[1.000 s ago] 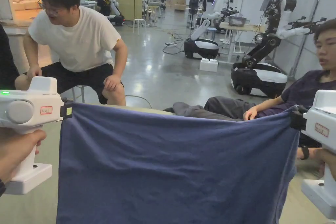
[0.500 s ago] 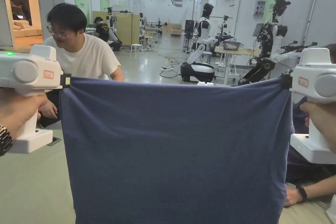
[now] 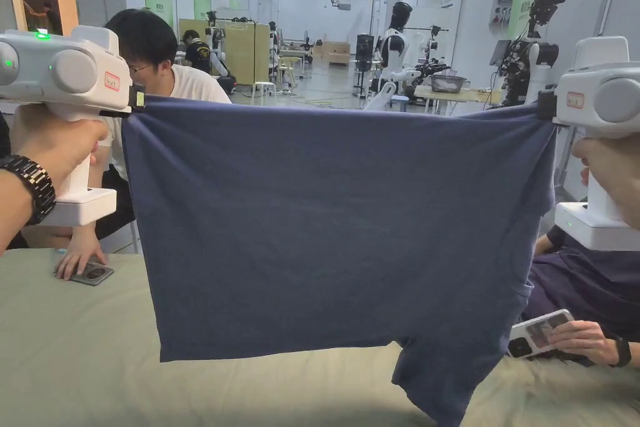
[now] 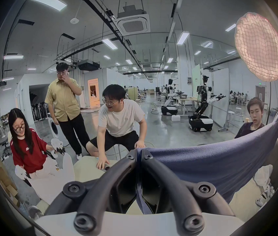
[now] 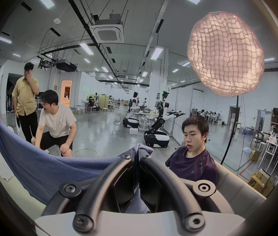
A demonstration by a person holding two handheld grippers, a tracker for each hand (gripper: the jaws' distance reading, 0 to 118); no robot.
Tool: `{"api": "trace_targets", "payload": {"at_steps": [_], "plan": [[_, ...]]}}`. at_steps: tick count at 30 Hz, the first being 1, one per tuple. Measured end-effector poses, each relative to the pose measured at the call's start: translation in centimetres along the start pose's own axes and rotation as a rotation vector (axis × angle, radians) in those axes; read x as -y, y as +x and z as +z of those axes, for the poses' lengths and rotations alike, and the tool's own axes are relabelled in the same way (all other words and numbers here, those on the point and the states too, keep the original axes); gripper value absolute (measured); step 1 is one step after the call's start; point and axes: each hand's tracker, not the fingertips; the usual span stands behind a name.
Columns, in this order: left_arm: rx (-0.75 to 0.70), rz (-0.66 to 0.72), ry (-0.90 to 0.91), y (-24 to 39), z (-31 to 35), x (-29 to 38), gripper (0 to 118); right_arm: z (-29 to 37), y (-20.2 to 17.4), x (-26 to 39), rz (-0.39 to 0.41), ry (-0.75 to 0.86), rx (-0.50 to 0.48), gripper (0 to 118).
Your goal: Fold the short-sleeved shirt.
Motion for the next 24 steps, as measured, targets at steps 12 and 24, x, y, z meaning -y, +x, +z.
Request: {"api": "trace_targets", "payload": {"at_steps": [12,24], "plan": [[0.052,-0.019,-0.109,1.0,-0.6,11.0,0,2.9,0.2,11.0,0.024,-0.127,-0.01,1],[0.13,0.02,-0.111,-0.2,13.0,24.2,0,15.6,2.1,22.4,0.09,-0.198,-0.022,1]]}}
